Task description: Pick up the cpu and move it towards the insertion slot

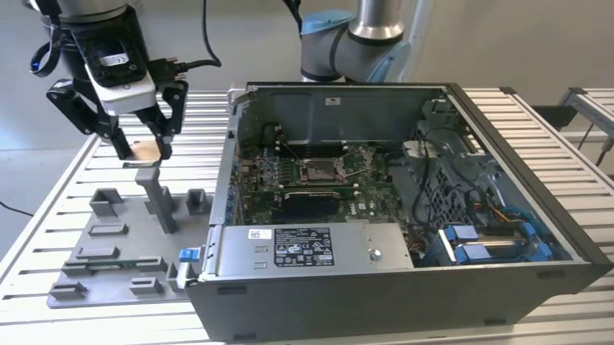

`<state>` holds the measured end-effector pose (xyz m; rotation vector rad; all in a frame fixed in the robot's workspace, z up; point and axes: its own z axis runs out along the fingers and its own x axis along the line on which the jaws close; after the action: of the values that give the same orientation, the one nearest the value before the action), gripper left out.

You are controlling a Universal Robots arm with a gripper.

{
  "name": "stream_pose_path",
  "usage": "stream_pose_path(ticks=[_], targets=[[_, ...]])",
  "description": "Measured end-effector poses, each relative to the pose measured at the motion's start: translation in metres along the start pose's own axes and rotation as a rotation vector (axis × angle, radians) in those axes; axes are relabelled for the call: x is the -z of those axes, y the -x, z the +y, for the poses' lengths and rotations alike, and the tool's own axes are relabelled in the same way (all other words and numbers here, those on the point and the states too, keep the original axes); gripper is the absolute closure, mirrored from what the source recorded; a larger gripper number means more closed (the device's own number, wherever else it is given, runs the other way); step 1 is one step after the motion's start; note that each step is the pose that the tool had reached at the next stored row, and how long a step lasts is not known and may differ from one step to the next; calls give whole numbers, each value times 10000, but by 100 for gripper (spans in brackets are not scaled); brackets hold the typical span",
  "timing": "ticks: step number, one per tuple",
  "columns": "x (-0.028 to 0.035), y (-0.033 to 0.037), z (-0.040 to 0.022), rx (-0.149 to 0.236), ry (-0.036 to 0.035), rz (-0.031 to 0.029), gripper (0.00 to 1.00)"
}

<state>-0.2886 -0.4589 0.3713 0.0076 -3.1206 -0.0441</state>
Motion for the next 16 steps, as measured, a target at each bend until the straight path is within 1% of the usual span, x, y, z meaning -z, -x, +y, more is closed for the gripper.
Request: stream_pose_path(ticks=[9,16], targets=[[5,239,-1,-2,1,34,100],[9,463,-2,-3,1,73,100]])
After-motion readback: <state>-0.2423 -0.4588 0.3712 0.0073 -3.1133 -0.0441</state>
